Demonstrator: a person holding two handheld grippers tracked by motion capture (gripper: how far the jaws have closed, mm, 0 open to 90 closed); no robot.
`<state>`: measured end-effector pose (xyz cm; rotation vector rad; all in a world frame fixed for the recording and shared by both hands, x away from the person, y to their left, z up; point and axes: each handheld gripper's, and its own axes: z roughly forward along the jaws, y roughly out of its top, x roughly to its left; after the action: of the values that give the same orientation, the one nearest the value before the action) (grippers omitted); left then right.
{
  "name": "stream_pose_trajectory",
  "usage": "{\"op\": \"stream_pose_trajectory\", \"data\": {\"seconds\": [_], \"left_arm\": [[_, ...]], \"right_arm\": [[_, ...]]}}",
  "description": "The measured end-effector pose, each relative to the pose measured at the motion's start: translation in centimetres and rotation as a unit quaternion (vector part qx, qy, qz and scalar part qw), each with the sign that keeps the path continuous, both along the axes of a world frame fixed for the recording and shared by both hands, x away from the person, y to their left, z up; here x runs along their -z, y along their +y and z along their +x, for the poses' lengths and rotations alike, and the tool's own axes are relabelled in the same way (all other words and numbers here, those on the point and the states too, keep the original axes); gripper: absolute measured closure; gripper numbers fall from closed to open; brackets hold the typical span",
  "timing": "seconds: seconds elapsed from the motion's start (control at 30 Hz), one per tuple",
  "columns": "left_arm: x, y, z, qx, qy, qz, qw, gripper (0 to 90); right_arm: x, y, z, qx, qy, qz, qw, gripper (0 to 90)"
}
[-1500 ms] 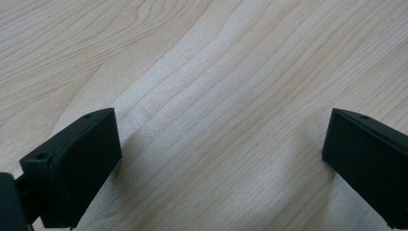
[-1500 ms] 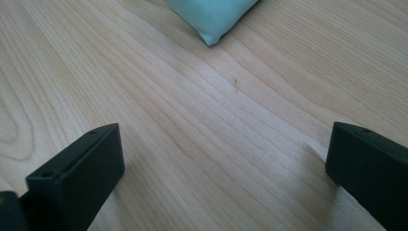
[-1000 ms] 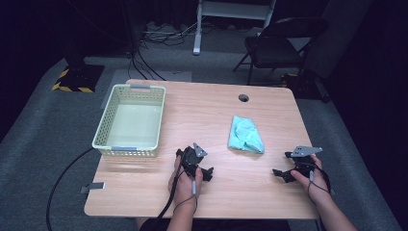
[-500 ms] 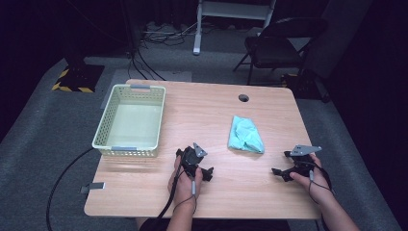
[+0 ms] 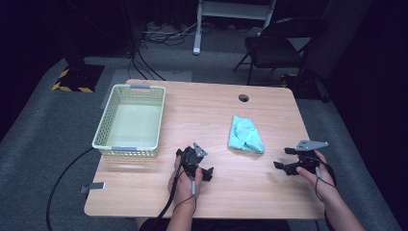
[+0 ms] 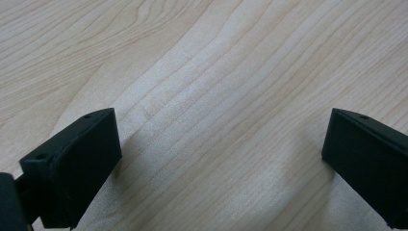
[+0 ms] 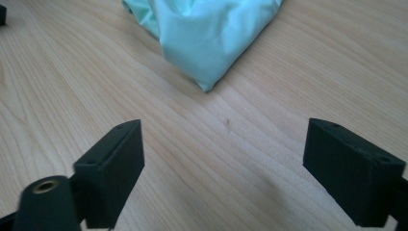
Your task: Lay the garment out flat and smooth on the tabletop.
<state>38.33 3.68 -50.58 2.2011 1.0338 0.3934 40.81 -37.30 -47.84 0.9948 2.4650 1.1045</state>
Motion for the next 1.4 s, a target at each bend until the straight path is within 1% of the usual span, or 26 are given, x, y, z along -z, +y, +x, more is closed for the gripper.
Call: {"op": "stream_pose_trajectory", "data": {"seconds": [0.13, 0.23, 0.33, 0.5, 0.77, 1.03, 1.17, 1.4], "left_arm": [[0.0, 0.0, 0.0, 0.0, 0.0, 0.0, 1.0, 0.2], [0.0, 0.0, 0.0, 0.0, 0.0, 0.0, 1.0, 0.2], [0.0, 0.0, 0.0, 0.0, 0.0, 0.0, 1.0, 0.2], [0.0, 0.0, 0.0, 0.0, 0.0, 0.0, 1.0, 0.2], [0.0, 0.0, 0.0, 0.0, 0.0, 0.0, 1.0, 0.2], [0.0, 0.0, 0.0, 0.0, 0.0, 0.0, 1.0, 0.2], [0.0, 0.0, 0.0, 0.0, 0.0, 0.0, 1.0, 0.2], [0.0, 0.0, 0.0, -0.001, -0.001, 0.001, 1.0, 0.4]], "right_arm": [[-1.0, 0.1, 0.2, 0.008, -0.009, 0.004, 0.9999, 15.7], [-1.6, 0.2, 0.2, 0.002, -0.014, -0.001, 0.9999, 15.9], [-2.1, 0.3, 0.3, 0.003, -0.016, -0.001, 0.9999, 15.9], [-3.0, 0.5, 0.6, 0.002, -0.025, 0.012, 0.9996, 15.9], [-4.1, 0.6, 1.2, 0.001, -0.032, 0.017, 0.9993, 15.9], [-4.8, 1.3, 2.0, -0.015, -0.037, 0.012, 0.9992, 15.9], [-5.3, 1.8, 2.7, -0.027, -0.041, 0.004, 0.9988, 15.9], [-5.7, 2.9, 3.8, -0.033, -0.044, 0.005, 0.9985, 15.9]]}}
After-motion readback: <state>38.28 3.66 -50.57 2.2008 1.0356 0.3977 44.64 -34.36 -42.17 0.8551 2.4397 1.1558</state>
